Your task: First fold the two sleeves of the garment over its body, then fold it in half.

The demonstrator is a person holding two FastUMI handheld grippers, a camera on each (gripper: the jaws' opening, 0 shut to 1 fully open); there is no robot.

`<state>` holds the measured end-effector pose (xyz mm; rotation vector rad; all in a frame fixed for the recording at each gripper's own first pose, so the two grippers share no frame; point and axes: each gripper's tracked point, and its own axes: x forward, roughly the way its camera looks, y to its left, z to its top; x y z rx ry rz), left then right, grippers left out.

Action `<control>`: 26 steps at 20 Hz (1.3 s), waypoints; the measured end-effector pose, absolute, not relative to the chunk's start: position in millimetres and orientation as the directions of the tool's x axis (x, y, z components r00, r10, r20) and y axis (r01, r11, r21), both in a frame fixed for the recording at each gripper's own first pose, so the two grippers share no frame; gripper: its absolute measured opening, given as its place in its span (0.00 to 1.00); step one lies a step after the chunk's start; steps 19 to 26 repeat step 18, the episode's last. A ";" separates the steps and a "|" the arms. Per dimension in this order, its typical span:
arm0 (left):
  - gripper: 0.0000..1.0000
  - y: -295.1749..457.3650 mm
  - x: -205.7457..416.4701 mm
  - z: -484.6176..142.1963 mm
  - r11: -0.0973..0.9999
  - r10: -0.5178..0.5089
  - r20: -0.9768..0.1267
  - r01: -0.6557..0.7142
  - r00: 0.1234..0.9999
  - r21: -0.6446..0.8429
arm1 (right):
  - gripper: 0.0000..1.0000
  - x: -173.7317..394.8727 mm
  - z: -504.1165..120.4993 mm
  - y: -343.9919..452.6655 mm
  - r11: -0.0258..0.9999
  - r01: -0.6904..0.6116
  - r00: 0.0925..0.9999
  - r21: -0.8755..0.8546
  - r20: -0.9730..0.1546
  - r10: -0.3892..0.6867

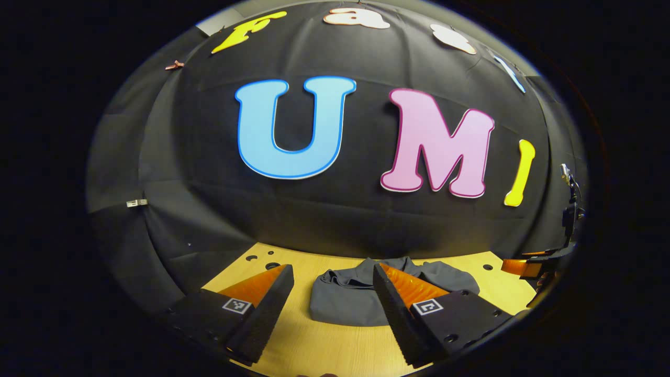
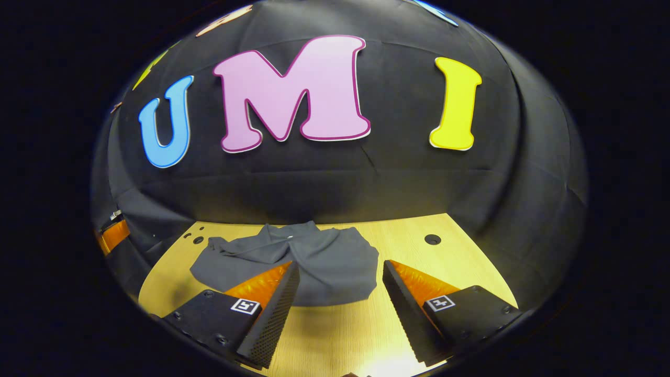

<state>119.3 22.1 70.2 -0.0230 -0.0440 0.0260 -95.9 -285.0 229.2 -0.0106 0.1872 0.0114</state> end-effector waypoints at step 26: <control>0.96 -9.9 -6.0 -70.4 0.986 -0.125 -0.112 0.136 0.986 0.100 | 0.99 -258.6 84.2 -245.6 0.999 -0.023 0.901 0.034 -0.432 0.036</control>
